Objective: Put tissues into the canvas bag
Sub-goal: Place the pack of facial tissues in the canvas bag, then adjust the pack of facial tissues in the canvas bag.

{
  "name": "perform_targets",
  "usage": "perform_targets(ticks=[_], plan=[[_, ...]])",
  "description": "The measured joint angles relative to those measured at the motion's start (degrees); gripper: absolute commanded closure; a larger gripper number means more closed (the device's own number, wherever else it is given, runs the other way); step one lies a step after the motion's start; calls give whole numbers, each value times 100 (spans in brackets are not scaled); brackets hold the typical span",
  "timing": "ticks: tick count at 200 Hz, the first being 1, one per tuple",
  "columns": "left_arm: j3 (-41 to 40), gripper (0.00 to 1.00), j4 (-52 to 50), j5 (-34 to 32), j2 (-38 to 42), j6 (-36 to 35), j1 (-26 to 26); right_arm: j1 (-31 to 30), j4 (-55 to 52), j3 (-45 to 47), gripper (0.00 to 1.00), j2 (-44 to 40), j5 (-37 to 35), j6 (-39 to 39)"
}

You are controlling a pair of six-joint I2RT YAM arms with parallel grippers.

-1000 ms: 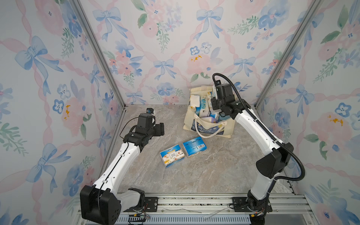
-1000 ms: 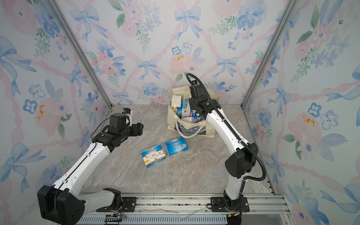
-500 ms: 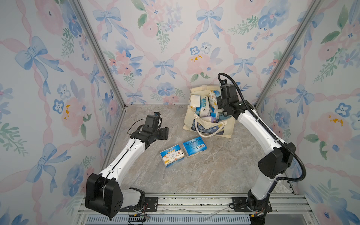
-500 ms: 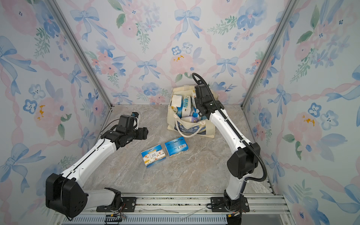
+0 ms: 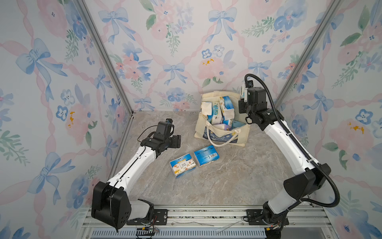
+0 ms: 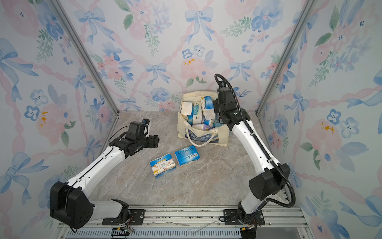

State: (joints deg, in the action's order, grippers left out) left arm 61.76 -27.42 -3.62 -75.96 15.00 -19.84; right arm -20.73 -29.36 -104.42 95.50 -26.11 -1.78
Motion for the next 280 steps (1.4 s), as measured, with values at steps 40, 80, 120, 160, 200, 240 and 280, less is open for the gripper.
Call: perform_targets(ticks=[40,80,120,160,200,240,280], plan=[[9,17,-90,0,0,-2,-83,214,-260,-398,65,789,361,15],[11,13,-367,70,-2,-92,-122,315,-511,-745,64,1388,557,24],[7,11,-654,280,-2,-151,-181,352,-695,-960,63,1519,721,70],[-26,10,-785,352,-2,-153,-190,387,-645,-608,63,1268,1036,155],[-26,10,-951,372,-2,-175,-190,387,-734,-391,61,938,1290,175],[-26,10,-1115,411,-57,-199,-236,396,-1126,-789,60,1207,1213,170],[-26,9,-1257,415,-166,-260,-411,420,-1445,-1475,53,1869,977,129]])
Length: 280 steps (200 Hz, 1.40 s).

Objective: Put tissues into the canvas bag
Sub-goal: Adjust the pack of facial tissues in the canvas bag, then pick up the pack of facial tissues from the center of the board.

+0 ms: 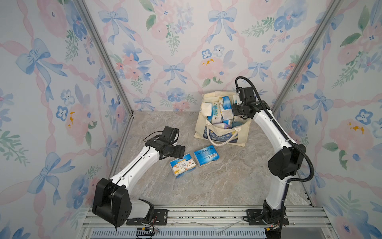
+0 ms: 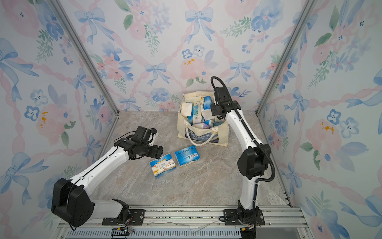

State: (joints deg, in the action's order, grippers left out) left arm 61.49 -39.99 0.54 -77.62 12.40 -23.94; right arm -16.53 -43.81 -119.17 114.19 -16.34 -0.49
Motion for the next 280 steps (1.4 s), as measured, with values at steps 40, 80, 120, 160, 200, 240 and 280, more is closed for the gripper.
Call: perform_targets(ticks=[40,80,120,160,200,240,280], plan=[[0,9,-90,0,-138,-70,-175,35,-177,17,19,76,79,-26],[0,13,-160,-4,-284,-151,-332,85,496,1180,12,-925,494,24],[74,23,-219,-116,-516,-101,-345,85,1292,2234,13,-2664,938,234],[243,32,-197,-299,-647,162,-199,9,1731,3298,13,-4148,2138,817],[229,32,-195,-638,-647,422,387,-977,1873,4887,10,-4955,3075,1558],[120,32,-188,-741,-839,479,518,-2227,2044,5991,10,-5254,3530,2361],[-223,32,-210,-741,-1084,511,457,-2959,2734,7222,8,-5003,3606,3440]])
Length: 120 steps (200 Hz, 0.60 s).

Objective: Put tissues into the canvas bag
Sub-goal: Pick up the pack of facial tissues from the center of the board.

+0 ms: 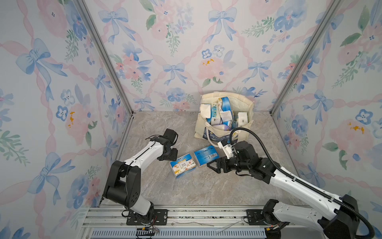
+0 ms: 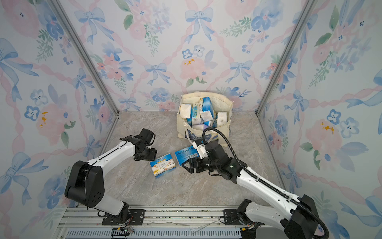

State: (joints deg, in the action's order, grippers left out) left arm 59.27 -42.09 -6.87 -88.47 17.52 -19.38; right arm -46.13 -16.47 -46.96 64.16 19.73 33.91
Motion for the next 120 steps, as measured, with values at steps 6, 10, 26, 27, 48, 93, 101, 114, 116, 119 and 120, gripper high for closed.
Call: perform_targets(ticks=[6,10,26,27,48,93,101,114,116,119,120], plan=[[-31,32,-4,2,0,15,-9,-92,66,68,8,114,2,111],[-48,32,-9,2,0,22,-11,-153,118,103,7,203,4,173],[-81,32,-44,7,-2,37,-46,-350,354,133,6,555,4,389],[-83,32,-46,7,-2,37,-50,-363,378,133,6,581,2,411],[-96,32,-136,52,-15,61,-146,-542,793,131,6,1056,48,634],[-136,32,-317,452,-92,76,-476,-769,1563,122,5,2133,396,1110],[-136,32,-341,562,-120,79,-535,-789,1652,127,4,2245,437,1182],[-140,33,-376,758,-164,76,-619,-804,1788,140,3,2343,501,1268],[-142,33,-382,789,-168,79,-625,-804,1808,144,3,2352,511,1283],[-142,33,-389,835,-179,79,-645,-804,1840,151,3,2356,522,1314],[-142,33,-391,844,-181,79,-649,-804,1847,151,3,2358,522,1316]])
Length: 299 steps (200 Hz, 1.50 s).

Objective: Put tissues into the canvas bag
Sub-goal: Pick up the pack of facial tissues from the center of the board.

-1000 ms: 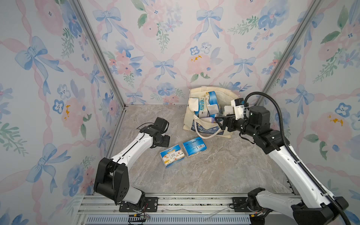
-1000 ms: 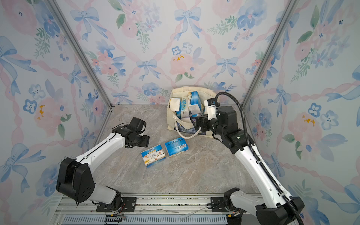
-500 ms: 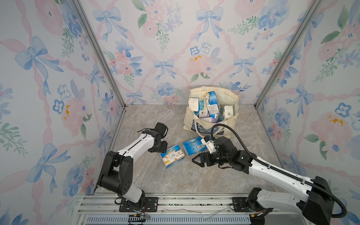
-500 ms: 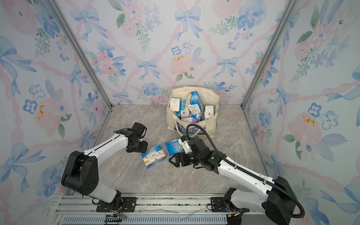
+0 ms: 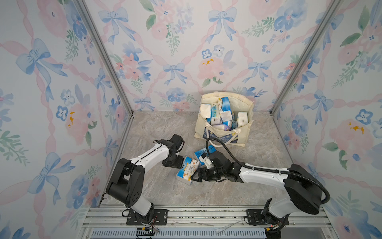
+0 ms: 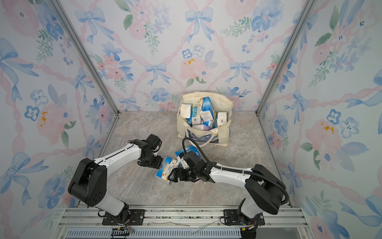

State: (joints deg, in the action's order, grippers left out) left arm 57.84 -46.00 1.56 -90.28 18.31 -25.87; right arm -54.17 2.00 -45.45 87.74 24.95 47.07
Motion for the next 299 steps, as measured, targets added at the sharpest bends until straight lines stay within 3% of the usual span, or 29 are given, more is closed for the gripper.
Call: perform_targets(ticks=[57,146,299], plan=[[-26,31,-103,787,-33,4,-286,0,389,175,1,90,44,210],[168,30,-341,708,737,197,-219,7,586,739,1,109,79,501],[151,29,-44,1246,-22,190,-527,44,1244,901,1,273,186,826]])
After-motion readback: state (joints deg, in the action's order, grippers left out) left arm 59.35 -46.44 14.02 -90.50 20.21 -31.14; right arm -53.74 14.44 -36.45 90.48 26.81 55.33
